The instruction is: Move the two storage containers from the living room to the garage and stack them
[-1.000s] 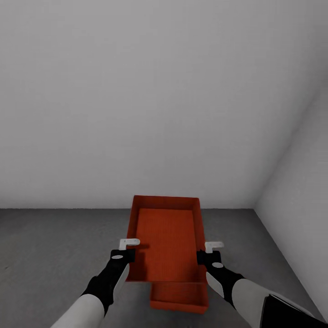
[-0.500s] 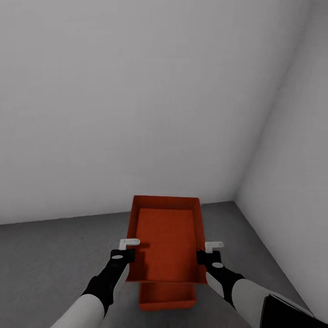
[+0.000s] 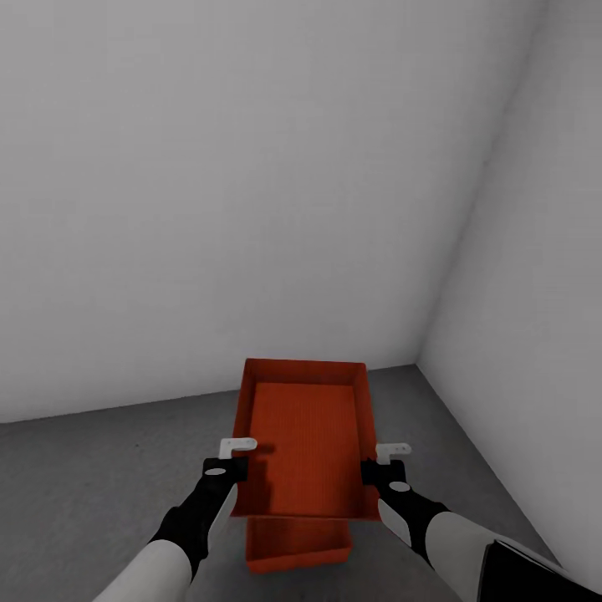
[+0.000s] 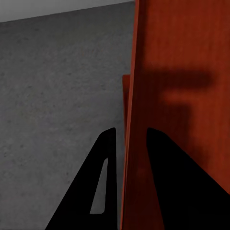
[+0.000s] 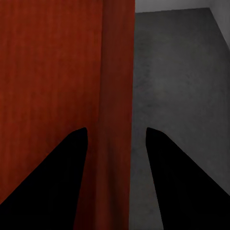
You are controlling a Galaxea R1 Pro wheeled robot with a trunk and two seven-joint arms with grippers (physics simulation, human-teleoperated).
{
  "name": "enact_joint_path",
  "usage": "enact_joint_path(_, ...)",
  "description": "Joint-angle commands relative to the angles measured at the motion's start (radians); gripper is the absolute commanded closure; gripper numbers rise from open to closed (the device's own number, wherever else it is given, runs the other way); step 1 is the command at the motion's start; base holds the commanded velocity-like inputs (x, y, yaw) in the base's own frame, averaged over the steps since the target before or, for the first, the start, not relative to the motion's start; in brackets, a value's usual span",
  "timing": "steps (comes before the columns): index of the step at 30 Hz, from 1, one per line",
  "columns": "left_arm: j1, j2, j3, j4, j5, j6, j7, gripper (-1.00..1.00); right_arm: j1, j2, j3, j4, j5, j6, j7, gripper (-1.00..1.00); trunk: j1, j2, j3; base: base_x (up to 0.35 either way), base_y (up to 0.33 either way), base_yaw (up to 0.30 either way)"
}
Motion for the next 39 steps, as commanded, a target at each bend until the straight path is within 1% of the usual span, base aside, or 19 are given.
enact_joint_path(1,-0.001,0.001,0.004,-0.003,-0.022,0.009,0.006,1.0,-0.001,-0.001,-0.003,0.014,-0.01,-0.003,-0.003,1.0,0.0,-0.002,-0.002,0.0,0.0,0.0)
enact_joint_path(39,-0.001,0.001,0.004,-0.003,-0.022,0.009,0.006,1.0,-0.001,-0.001,-0.003,0.015,-0.01,-0.003,-0.003,1.0,0.0,-0.002,-0.002,0.0,0.0,0.0)
